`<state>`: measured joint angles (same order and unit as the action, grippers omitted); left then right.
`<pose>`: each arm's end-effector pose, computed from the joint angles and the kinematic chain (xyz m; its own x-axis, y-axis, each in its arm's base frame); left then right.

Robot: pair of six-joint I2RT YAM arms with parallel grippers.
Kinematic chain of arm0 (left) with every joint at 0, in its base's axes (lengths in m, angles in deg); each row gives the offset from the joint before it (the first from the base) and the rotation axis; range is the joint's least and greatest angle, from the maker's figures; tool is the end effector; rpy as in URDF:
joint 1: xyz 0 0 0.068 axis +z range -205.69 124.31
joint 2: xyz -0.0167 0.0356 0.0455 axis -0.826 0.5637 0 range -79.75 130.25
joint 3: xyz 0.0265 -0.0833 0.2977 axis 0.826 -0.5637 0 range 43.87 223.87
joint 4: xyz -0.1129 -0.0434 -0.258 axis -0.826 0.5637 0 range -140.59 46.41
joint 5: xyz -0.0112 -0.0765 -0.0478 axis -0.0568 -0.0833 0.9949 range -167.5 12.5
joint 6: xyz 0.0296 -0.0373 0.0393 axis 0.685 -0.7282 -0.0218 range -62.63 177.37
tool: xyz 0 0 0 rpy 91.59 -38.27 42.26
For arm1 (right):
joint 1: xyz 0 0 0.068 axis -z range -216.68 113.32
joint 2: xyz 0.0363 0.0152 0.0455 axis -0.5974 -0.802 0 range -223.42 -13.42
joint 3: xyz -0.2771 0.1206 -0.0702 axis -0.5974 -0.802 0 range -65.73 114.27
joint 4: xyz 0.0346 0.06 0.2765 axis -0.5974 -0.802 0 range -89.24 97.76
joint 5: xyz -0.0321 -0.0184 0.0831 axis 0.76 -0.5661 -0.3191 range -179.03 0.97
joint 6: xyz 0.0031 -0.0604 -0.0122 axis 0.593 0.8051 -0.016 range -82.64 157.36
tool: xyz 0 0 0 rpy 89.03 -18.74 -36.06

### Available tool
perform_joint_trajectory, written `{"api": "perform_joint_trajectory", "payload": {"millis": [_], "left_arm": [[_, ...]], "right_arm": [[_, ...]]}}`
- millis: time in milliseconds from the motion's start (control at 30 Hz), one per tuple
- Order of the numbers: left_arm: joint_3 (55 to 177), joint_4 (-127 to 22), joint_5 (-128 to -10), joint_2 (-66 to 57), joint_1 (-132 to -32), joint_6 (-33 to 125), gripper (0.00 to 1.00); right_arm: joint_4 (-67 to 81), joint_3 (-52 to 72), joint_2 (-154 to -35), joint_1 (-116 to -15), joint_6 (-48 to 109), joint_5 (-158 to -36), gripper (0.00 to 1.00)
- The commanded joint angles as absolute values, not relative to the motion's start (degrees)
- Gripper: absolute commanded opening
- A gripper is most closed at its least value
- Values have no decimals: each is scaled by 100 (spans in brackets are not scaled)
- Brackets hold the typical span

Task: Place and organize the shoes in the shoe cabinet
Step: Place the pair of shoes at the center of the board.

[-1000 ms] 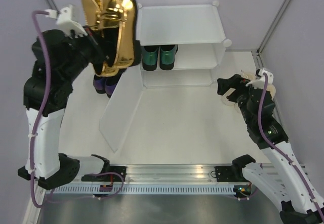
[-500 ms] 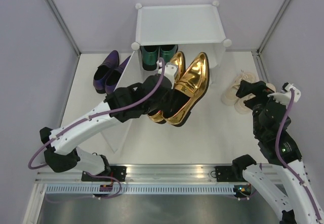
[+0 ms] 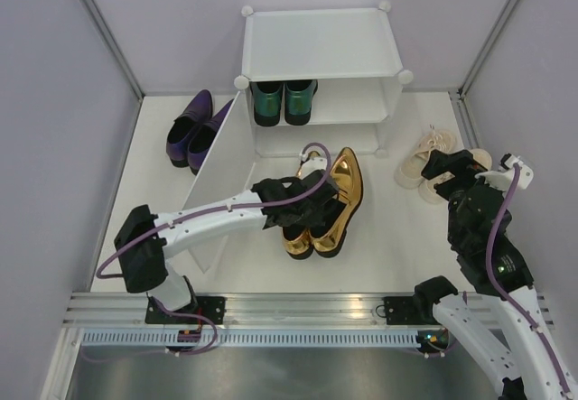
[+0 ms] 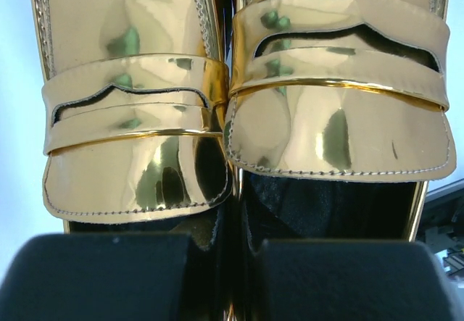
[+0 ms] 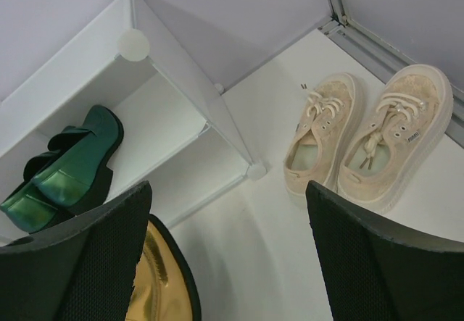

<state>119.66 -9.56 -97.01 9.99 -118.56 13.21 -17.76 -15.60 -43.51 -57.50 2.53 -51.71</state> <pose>0.1792 -0.3157 0.3127 -0.7915 0.1046 -0.6022 0.2789 0.9385 -0.2035 0.1054 0.0097 0.4035 0.0875 0.5191 -0.8502 0.2820 0.8057 0.5209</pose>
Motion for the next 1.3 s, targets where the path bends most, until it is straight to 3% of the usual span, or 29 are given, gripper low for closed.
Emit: {"api": "perform_joint_trajectory", "payload": {"millis": [0,300,400,433,533,633,867,1000,1267], "left_arm": [[12289,-2114,-9465,1209,-11941,763,2],[12560,-2326,-8735,2088,-12292,973,2],[12823,-2343,-8682,2282,-12538,1377,16],[12868,-2335,-8542,2369,-12582,1517,31],[12834,-2326,-8462,2379,-12583,1527,51],[12755,-2326,-8462,2309,-12583,1614,63],[12614,-1879,-9146,1615,-12583,1913,77],[12824,-1474,-9744,773,-12582,2414,80],[13150,-1534,-11729,-802,-12565,4337,89]], "right_arm": [[-1790,-1607,-4401,-5742,203,-5229,90],[-1711,-1782,-4463,-5751,194,-5405,90],[-1702,-1800,-4445,-5742,185,-5414,91],[-1694,-1800,-4462,-5742,185,-5405,90],[-1702,-1800,-4463,-5742,159,-5405,91],[-1729,-1800,-4445,-5751,168,-5396,90],[-1870,-1765,-4436,-5742,238,-5449,90],[-1817,-1756,-4637,-5743,457,-6141,89],[-2088,-1730,-5999,-5760,1380,-9455,80]]}}
